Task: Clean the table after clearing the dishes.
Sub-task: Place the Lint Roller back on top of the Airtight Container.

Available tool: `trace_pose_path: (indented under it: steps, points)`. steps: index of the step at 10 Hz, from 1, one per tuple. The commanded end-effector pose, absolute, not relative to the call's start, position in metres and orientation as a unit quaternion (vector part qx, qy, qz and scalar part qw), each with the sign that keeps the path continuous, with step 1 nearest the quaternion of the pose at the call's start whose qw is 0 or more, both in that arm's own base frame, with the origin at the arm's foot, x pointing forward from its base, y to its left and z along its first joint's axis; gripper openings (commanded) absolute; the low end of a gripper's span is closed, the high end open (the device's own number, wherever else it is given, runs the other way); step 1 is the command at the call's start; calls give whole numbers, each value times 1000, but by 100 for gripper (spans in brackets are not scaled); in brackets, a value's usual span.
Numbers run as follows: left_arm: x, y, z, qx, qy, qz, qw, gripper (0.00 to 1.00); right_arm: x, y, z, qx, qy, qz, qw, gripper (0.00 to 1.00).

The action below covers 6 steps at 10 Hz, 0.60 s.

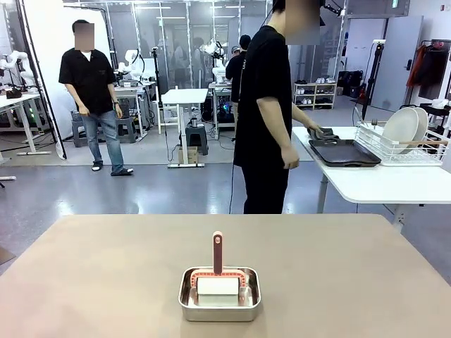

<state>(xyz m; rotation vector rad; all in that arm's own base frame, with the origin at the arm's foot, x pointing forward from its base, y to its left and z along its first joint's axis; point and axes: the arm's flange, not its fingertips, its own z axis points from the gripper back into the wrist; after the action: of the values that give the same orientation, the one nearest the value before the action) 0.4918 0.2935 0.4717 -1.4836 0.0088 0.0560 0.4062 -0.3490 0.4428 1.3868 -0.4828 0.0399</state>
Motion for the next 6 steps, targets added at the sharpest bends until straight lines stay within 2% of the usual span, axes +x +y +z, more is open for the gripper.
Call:
trace_pose_path:
  steps: [1, 6]
  points:
    - [487, 291, 471, -676, -5, 19, 737, 100, 402, -345, 444, 628, -223, 21, 745, 100]
    - [487, 291, 471, -676, -5, 19, 737, 100, 402, -345, 444, 628, -223, 21, 745, 100]
